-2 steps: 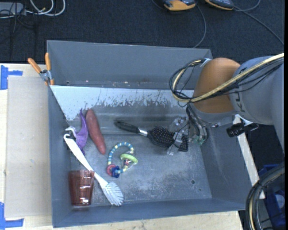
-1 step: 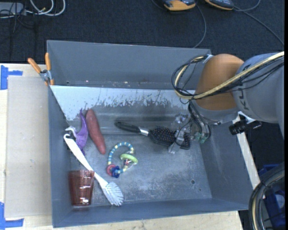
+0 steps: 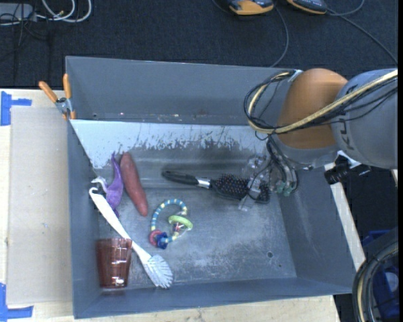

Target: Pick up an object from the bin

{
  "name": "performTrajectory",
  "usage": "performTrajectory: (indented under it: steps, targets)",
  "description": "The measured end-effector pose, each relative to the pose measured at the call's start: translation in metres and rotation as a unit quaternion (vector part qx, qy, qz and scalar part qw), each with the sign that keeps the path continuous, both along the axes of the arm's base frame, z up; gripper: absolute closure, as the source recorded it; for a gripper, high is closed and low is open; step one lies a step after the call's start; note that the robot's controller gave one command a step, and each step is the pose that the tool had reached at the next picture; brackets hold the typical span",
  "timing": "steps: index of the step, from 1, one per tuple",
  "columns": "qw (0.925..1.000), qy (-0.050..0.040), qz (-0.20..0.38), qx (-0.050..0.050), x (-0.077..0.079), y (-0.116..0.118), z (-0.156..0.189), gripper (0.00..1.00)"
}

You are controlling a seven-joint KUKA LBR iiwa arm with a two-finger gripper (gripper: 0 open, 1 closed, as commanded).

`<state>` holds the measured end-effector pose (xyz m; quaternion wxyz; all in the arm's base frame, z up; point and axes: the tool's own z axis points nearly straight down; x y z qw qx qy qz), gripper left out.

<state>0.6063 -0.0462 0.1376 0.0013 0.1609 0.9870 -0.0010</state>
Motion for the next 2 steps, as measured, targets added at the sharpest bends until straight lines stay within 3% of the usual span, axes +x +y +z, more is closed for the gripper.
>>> performTrajectory:
  steps: [2]
  targets:
    - [1.0000, 0.0005, 0.000, 0.000, -0.0002, 0.0000, 0.0095, 1.00]
